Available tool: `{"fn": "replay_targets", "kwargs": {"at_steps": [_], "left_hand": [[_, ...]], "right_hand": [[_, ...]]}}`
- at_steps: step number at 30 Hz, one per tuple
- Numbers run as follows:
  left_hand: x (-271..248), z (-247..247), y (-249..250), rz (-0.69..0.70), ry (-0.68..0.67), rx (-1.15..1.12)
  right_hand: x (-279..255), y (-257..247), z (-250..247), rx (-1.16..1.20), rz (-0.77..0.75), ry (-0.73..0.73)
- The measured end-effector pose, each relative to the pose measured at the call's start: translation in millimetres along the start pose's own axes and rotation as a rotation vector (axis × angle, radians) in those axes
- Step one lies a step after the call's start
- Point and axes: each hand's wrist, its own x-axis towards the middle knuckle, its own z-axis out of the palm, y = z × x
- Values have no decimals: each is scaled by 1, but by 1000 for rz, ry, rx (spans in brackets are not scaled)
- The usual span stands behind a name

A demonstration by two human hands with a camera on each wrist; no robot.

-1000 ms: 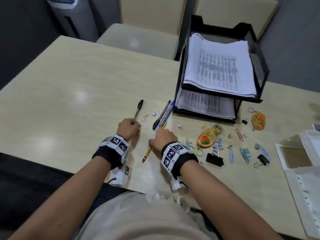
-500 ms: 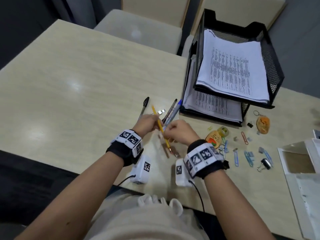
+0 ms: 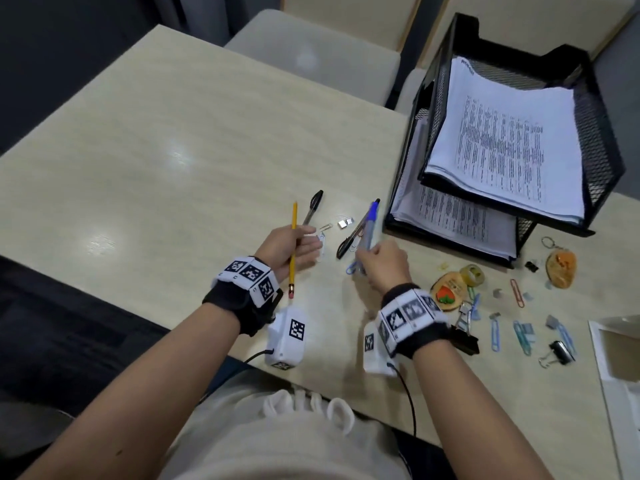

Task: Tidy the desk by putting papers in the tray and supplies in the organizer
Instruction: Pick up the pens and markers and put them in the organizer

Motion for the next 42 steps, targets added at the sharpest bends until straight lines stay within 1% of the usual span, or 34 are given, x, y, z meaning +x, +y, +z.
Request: {"fn": "replay_targets", "kwargs": {"at_steps": [2,4,5,6,8,10,11,12,15,17,20,21,23,25,27,28,30,31,33,34,36,38,40,42], "left_hand": [[-1,11,-2,-32,-65,-18],[-1,19,-3,-53,-127,-75],[0,22,-3,-54,-144,-122],[0,22,-2,-45,-148,-167],[2,20,0,4,-119,-213],[2,14,2,64,-77,-218],[2,10,3,97,-55,-204],[1,5,4,130,-36,-165],[-1,-9,3,188,-1,28],[-1,-16,1,201,8,94],[-3,-19,0,201,-1,104],[-4,-17,0,195,-6,101],[-5,-11,3,210,-18,97],[-4,-3,5,254,-30,120],[-5,5,9,291,-71,145],[-6,8,10,312,-113,144],[-7,11,13,342,-194,134],[-10,11,14,337,-194,139],[-11,2,13,308,-99,166],[-10,-6,10,300,-32,187],[-7,-24,3,269,109,230],[-9,-37,-5,224,219,267],[-11,-46,-12,188,295,295],[-14,-50,-16,169,338,301]], "right_hand": [[-28,0,0,88,-71,-141],[-38,-1,1,123,-144,-287],[-37,-2,1,81,-189,-334],[-34,-4,-1,24,-242,-350],[-19,-10,-3,-46,-325,-298],[2,-16,-1,-151,-374,-139],[12,-18,1,-266,-403,-58],[20,-19,4,-405,-443,-15],[28,-19,14,-785,-584,-77],[28,-15,17,-898,-670,-84],[27,-11,14,-922,-791,-77],[25,-12,10,-873,-826,-75],[17,-17,-1,-638,-904,-26],[5,-29,-11,-293,-880,55],[2,-45,-14,-16,-784,79],[1,-53,-13,76,-735,56],[7,-66,-5,187,-625,-8],[12,-72,0,232,-560,-43],[24,-81,16,295,-428,-77],[30,-85,23,272,-373,-51],[41,-89,38,109,-277,5],[41,-90,51,-77,-191,-28],[40,-84,64,-202,-161,-88],[37,-77,72,-256,-183,-73]]}}
